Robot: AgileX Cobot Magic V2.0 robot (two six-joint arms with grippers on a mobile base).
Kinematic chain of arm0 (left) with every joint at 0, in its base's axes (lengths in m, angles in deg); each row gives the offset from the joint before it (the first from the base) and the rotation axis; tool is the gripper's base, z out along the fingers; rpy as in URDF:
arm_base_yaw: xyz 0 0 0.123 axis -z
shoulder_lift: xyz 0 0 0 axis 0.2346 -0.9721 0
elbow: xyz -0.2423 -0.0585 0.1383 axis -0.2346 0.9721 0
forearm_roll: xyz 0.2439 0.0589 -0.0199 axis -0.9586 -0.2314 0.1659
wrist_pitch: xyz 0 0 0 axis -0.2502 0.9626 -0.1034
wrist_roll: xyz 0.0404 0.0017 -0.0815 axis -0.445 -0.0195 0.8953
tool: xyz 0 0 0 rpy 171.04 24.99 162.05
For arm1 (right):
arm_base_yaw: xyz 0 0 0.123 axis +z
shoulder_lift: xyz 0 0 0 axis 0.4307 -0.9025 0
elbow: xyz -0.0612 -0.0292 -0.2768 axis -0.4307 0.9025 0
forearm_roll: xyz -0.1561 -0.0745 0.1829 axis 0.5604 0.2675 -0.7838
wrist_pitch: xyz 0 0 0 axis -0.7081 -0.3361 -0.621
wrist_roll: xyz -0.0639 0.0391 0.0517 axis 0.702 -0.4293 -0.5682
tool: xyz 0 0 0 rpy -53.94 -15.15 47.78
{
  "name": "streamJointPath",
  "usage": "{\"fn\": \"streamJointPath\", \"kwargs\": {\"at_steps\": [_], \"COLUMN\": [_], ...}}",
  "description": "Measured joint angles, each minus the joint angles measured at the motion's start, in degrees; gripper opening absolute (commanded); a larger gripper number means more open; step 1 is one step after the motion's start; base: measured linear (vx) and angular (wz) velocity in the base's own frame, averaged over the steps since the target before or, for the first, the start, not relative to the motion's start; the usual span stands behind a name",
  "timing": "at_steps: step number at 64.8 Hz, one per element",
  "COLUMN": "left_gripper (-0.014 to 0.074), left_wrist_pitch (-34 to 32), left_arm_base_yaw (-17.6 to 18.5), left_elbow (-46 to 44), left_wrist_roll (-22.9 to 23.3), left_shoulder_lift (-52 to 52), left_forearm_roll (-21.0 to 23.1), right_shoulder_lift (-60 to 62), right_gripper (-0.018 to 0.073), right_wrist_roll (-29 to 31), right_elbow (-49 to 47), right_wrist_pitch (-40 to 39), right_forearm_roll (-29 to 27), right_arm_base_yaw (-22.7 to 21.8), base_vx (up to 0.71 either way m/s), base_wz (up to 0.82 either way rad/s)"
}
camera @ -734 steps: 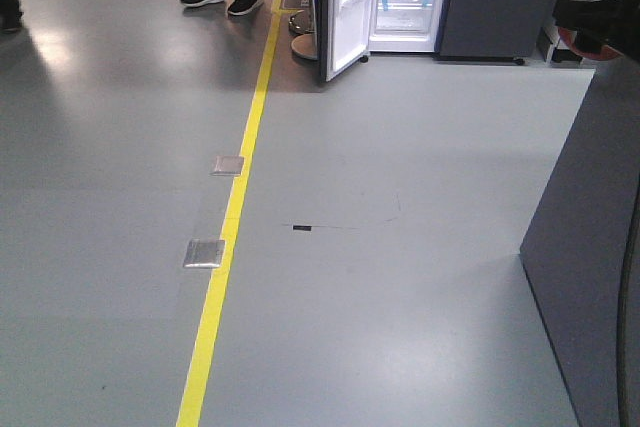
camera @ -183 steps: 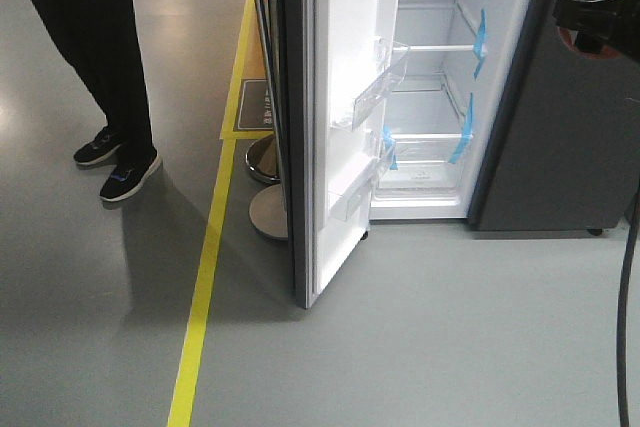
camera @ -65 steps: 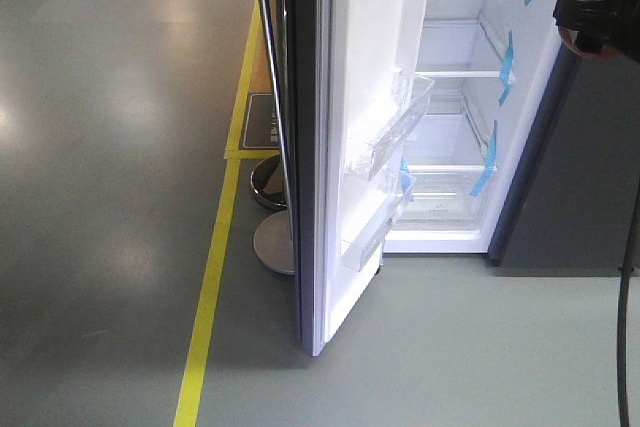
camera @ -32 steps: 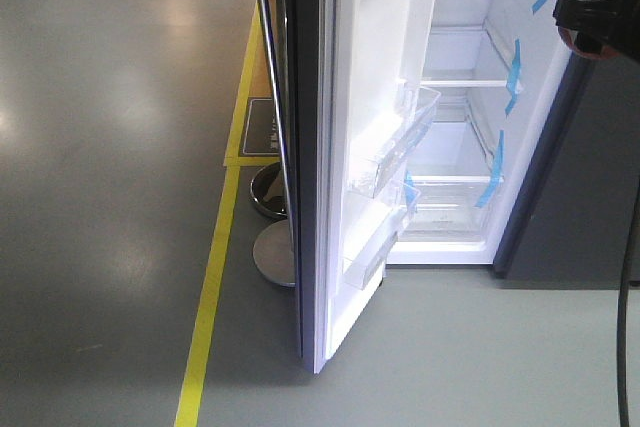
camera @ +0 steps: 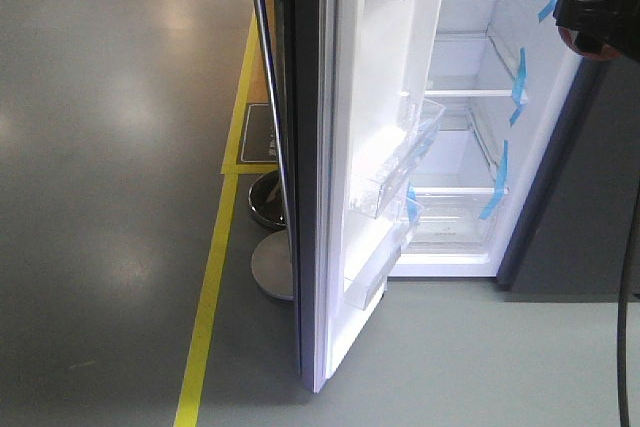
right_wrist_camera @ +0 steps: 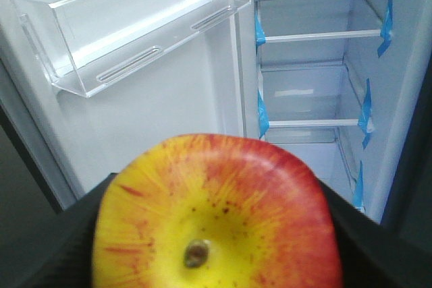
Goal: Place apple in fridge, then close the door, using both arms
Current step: 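Move the held apple toward the refrigerator shelves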
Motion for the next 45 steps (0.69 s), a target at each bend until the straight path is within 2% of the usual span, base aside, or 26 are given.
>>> {"fn": "streamJointPath", "kwargs": {"at_steps": [45], "left_gripper": [-0.0006], "left_wrist_pitch": [0.0], "left_arm_base_yaw": [0.0], "left_elbow": [0.0], "left_wrist_roll": [0.0], "left_shoulder_lift": [0.0], "left_forearm_roll": [0.0], "right_shoulder_lift": [0.0], "right_gripper": [0.0152], "right_wrist_roll": [0.0], "right_elbow": [0.0], "right_wrist_pitch": [0.0], "right_forearm_roll": [0.0], "right_arm_base_yaw": [0.0], "base_vx": [0.11], "base_wz": [-0.01]}}
